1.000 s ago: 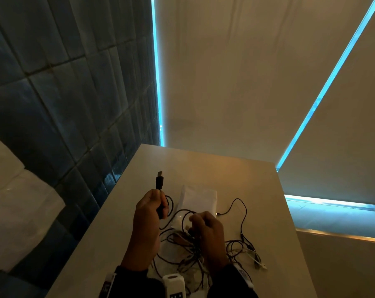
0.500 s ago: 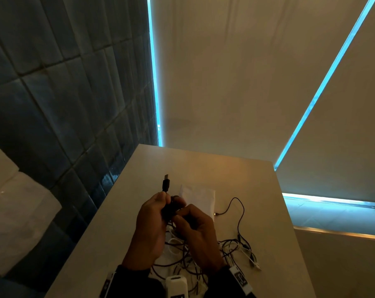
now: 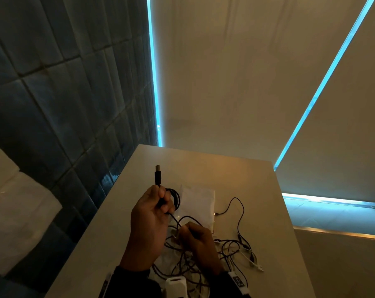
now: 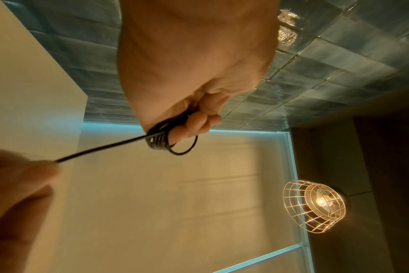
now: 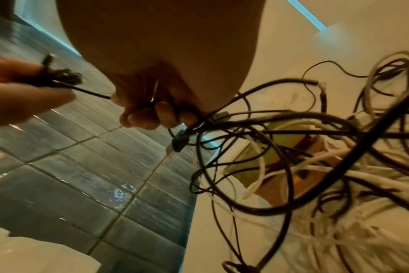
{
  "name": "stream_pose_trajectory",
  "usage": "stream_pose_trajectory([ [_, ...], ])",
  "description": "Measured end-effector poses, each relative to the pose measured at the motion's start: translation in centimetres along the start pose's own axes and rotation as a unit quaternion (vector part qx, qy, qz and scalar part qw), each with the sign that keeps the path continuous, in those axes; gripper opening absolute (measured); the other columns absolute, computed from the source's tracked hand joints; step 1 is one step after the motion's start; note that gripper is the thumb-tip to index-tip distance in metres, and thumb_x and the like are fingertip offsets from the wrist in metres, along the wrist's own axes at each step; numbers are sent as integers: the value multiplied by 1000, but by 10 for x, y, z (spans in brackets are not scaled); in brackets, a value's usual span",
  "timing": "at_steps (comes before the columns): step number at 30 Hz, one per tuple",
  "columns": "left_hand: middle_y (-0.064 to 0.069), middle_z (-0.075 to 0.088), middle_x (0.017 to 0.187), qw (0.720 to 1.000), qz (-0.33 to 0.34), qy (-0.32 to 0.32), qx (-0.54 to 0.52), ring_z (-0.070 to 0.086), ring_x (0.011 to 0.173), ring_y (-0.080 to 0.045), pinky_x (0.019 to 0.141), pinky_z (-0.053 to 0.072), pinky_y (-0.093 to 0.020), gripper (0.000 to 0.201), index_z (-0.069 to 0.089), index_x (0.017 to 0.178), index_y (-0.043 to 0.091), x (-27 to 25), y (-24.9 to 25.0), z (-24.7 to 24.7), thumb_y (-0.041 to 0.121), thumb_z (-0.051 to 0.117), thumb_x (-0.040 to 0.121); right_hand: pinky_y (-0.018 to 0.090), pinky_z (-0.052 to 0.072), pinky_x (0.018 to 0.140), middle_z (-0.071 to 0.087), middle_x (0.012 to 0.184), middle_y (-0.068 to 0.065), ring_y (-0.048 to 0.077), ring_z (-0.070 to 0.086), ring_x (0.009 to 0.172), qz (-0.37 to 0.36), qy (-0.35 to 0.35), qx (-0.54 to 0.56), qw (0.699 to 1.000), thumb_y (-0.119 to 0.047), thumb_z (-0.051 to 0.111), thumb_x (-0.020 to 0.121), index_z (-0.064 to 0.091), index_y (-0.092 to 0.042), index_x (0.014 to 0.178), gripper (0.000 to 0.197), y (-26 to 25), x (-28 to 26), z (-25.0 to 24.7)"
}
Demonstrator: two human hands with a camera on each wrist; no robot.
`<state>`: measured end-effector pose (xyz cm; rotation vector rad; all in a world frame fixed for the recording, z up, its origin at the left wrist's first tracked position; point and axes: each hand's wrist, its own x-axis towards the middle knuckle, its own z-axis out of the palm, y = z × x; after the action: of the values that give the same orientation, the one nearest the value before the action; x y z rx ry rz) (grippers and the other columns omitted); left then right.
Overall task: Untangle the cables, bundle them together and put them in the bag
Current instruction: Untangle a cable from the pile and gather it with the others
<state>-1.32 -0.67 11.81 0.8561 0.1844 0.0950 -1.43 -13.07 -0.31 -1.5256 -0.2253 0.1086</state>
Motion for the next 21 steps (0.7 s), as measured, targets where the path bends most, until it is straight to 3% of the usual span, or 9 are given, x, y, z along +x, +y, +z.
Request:
stream_pose_trajectory([
  [3, -2, 42, 65, 1000, 7, -5, 7, 33, 50, -10, 59, 27, -28, 31, 42, 71, 10, -2, 2, 1, 13, 32, 100, 28, 37, 56, 49, 59, 0, 11, 44, 57, 19, 8, -17, 1000, -41, 57, 88, 58, -20, 62, 33, 13, -3, -1],
  [8, -1, 43, 64, 1000, 17, -12, 10, 33, 50, -10, 57, 27, -26, 32, 43, 69, 11, -4, 4, 1, 12, 31, 99, 23, 37, 56, 49, 61, -2, 9, 44, 57, 38, -7, -34, 999, -30, 53, 93, 56, -20, 64, 31, 25, -4, -1],
  [12, -1, 43, 62, 999, 33, -27, 23, 31, 48, -10, 52, 32, -23, 37, 50, 62, 13, -6, 8, 0, 13, 35, 96, 23, 36, 56, 49, 58, -9, 5, 43, 55, 64, -6, -62, 996, -33, 51, 93, 57, -29, 62, 32, 36, -7, -1],
  [14, -1, 43, 62, 998, 37, -31, 40, 31, 48, -10, 51, 33, -22, 38, 54, 58, 16, -6, 8, -1, 17, 38, 93, 23, 37, 57, 52, 60, -11, 4, 46, 58, 86, -7, -76, 993, -36, 51, 91, 62, -31, 67, 26, 43, -8, -3],
  [17, -2, 42, 62, 997, 33, -20, 67, 31, 47, -9, 50, 33, -21, 36, 50, 65, 12, -4, 6, -6, 15, 35, 97, 21, 42, 59, 60, 68, -7, 7, 53, 62, 127, 16, -61, 990, -37, 53, 86, 70, -22, 82, 23, 50, -8, -5],
  [19, -3, 41, 63, 996, 25, -11, 88, 31, 46, -9, 50, 32, -21, 34, 45, 68, 9, -3, 3, -10, 14, 33, 99, 24, 43, 61, 61, 65, -3, 10, 54, 61, 128, 36, -72, 988, -33, 54, 86, 65, -22, 68, 25, 45, -6, -6],
  [21, -4, 40, 61, 993, 22, -2, 117, 31, 47, -9, 50, 32, -23, 34, 45, 69, 8, -1, 1, -13, 14, 32, 100, 31, 46, 62, 60, 63, 3, 16, 55, 62, 138, 70, -46, 987, -17, 57, 90, 62, -16, 64, 26, 33, -2, -9],
])
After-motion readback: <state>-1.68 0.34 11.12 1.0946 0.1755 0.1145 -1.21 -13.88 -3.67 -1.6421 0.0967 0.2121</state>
